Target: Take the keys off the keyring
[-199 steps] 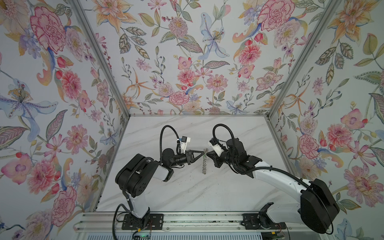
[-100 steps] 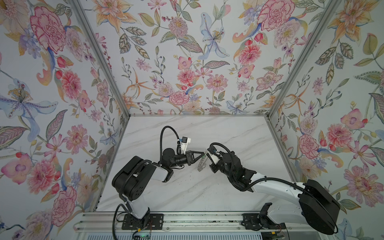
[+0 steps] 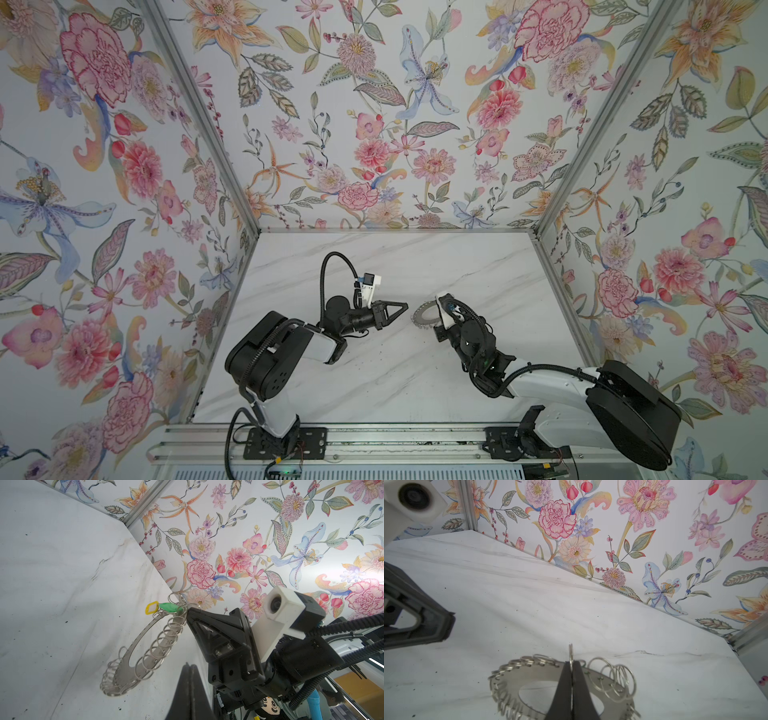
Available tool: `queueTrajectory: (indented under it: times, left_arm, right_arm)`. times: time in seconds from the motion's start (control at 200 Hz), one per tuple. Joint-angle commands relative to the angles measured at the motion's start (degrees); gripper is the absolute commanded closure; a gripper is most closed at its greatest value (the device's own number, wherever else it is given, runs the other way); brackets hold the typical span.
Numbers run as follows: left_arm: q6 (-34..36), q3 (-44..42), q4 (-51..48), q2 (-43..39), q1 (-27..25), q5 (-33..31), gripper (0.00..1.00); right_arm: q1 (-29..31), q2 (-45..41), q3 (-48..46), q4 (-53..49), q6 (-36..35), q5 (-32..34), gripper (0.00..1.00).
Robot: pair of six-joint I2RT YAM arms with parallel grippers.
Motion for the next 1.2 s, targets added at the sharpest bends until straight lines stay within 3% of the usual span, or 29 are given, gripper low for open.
queueTrajectory:
  times: [0.0,0.095,0.22,0.295,0.465,0.756,1.196]
  left_arm:
    - [-0.8,0.3,4.3,1.5,0.2,0.0,1.00]
    - [-0.4,1.0,4.0,1.5,0.3,0.5,1.00]
    - [1.6,3.0,0.7,0.3,0.3,1.6,0.99]
    - [5.6,4.4,-4.9,-1.2,0.2,2.1,0.97]
    - [13.5,7.4,-15.0,-5.9,0.4,2.2,0.88]
    - [20.5,10.4,-20.6,-9.5,0.1,3.4,0.87]
    - [30.4,12.0,-33.0,-10.3,-3.7,2.5,0.86]
  right_arm:
    - [-0.8,-1.5,0.5,6.5,2.5,-1.4,1.00]
    - [-2.6,-3.0,0.5,4.6,3.0,-9.2,1.00]
    - [-12.1,-4.5,5.0,-8.2,9.3,-31.8,1.00]
    - [-15.6,-5.2,7.8,-14.7,9.8,-41.9,1.00]
    - [-19.1,-4.8,14.2,-27.7,9.0,-56.2,1.00]
    - [-18.5,-2.7,18.2,-33.0,8.3,-62.7,1.00]
    - [-17.5,-2.0,19.1,-31.4,9.0,-64.2,1.00]
